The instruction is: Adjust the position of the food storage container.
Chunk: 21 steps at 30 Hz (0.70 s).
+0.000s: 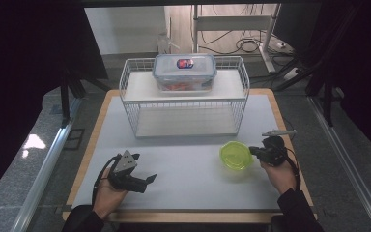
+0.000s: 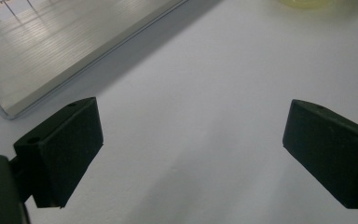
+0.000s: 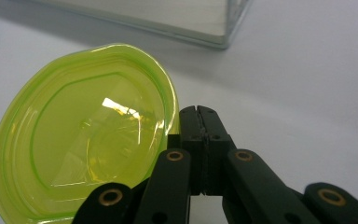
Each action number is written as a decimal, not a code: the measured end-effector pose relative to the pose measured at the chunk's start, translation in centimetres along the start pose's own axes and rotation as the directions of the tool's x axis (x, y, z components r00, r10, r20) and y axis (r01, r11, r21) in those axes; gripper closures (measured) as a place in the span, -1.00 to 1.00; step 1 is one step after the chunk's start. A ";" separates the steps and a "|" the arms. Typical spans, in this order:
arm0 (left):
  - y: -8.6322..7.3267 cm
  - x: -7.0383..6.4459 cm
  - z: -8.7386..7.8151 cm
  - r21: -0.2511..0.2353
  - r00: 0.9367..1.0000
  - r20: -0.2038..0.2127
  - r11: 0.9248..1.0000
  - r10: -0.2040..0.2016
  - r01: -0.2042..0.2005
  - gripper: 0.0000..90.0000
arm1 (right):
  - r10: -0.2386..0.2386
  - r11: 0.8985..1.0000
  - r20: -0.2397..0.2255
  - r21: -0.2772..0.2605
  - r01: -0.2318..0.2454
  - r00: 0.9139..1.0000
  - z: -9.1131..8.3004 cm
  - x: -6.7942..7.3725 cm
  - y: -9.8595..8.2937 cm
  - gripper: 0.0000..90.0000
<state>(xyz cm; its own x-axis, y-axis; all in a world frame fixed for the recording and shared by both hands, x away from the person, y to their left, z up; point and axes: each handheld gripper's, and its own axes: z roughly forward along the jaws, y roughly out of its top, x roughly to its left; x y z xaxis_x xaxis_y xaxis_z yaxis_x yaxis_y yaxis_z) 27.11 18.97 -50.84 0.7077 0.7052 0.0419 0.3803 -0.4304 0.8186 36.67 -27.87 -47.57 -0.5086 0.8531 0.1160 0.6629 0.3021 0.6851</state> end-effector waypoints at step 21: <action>0.0 0.0 0.0 0.006 1.000 0.002 1.000 0.007 -0.007 -0.89 | -0.035 0.993 -0.068 0.110 0.042 0.997 2.4 -0.2 -1.1 1.00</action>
<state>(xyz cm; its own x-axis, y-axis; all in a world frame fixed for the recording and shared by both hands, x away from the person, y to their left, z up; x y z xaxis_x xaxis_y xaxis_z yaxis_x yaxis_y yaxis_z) 27.09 18.92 -50.85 0.7113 0.7014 0.0467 0.3791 -0.4386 0.8148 37.37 -27.34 -50.02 -0.5677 0.8112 0.1404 0.6970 0.3829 0.6063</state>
